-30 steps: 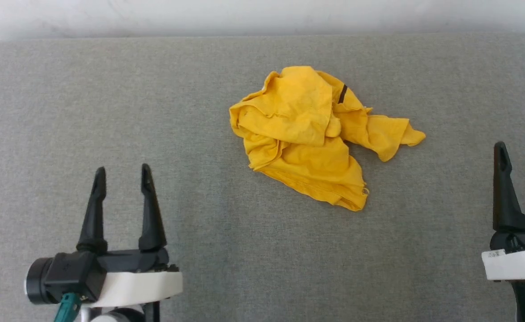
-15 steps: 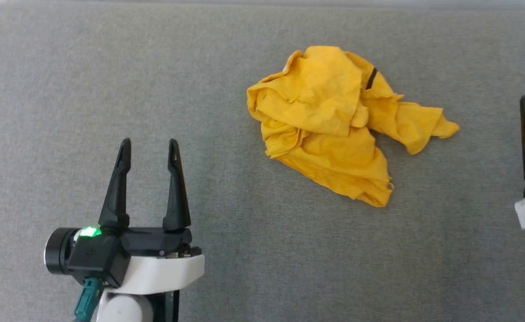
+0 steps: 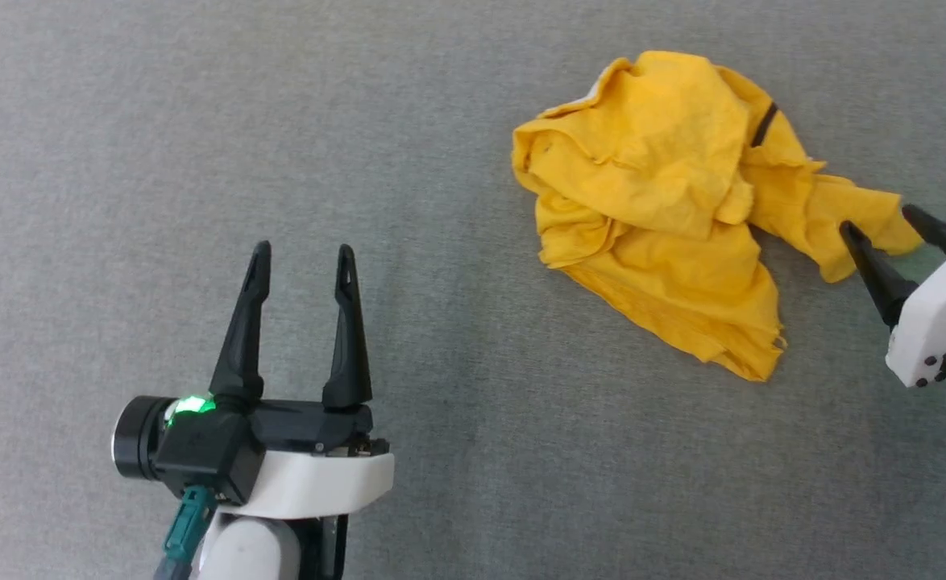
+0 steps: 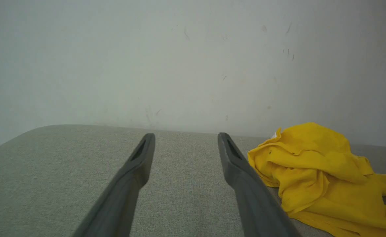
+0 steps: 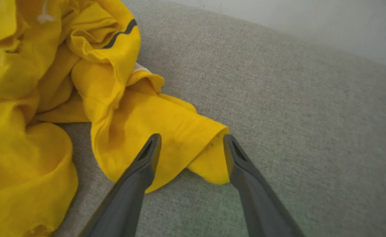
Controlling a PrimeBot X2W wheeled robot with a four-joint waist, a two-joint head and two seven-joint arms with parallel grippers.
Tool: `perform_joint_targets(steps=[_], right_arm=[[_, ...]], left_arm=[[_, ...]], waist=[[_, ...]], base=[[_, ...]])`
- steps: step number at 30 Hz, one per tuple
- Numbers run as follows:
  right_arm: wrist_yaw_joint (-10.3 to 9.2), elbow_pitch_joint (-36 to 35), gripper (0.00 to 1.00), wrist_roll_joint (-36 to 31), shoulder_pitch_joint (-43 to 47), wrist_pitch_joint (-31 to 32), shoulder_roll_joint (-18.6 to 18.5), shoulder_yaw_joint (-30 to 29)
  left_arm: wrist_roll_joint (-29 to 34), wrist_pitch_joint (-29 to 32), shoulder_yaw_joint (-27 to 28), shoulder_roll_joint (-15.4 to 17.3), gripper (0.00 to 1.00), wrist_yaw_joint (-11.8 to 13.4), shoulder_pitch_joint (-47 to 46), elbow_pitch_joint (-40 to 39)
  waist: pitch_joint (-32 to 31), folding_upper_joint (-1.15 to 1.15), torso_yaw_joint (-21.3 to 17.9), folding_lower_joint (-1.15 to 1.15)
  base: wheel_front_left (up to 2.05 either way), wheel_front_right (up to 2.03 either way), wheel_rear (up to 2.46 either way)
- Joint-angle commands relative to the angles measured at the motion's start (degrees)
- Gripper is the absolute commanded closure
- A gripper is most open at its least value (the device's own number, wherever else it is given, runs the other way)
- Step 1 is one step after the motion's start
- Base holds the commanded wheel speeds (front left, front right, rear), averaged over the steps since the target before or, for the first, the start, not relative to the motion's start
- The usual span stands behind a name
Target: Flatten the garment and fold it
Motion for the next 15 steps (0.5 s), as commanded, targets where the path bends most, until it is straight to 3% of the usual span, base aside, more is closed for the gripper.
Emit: perform_joint_targets(steps=[1, 6, 7, 9, 15], right_arm=[[-0.05, 1.0, 0.0, 0.5, -1.1, -0.1, -0.5, 0.5], [-0.05, 7.3, 0.0, 2.4, -2.9, 0.2, -2.0, 4.1], [-0.05, 8.2, 0.51, 2.9, -3.0, 0.2, -2.1, 4.7], [-0.05, 9.5, 1.0, 3.7, -3.4, 0.0, -2.1, 5.3], [-0.05, 8.3, 1.0, 4.4, -5.9, -4.7, -1.8, 6.0]], left_arm=[[0.2, -0.3, 0.0, -0.4, 0.0, -0.5, -0.9, 0.2], [0.3, -0.3, 0.0, -0.9, 0.0, -1.3, -1.2, 1.1], [0.4, -0.3, 0.1, -0.9, 0.0, -1.4, -1.2, 1.2], [0.3, -0.3, 0.2, -1.1, 0.0, -1.5, -1.1, 1.4], [0.3, -0.3, 1.2, -1.4, 0.0, -1.9, -0.5, 2.2]], waist=[[0.5, 0.0, 1.0, -0.01], [0.4, 0.0, 1.8, -0.01], [0.3, 0.0, 1.8, -0.01], [0.1, 0.0, 1.6, -0.01], [-1.9, 0.0, -0.6, -0.01]], base=[[0.0, 0.0, 0.0], [0.0, 0.0, 0.0], [0.0, 0.0, 0.0], [0.0, 0.0, 0.0], [0.0, 0.0, 0.0]])
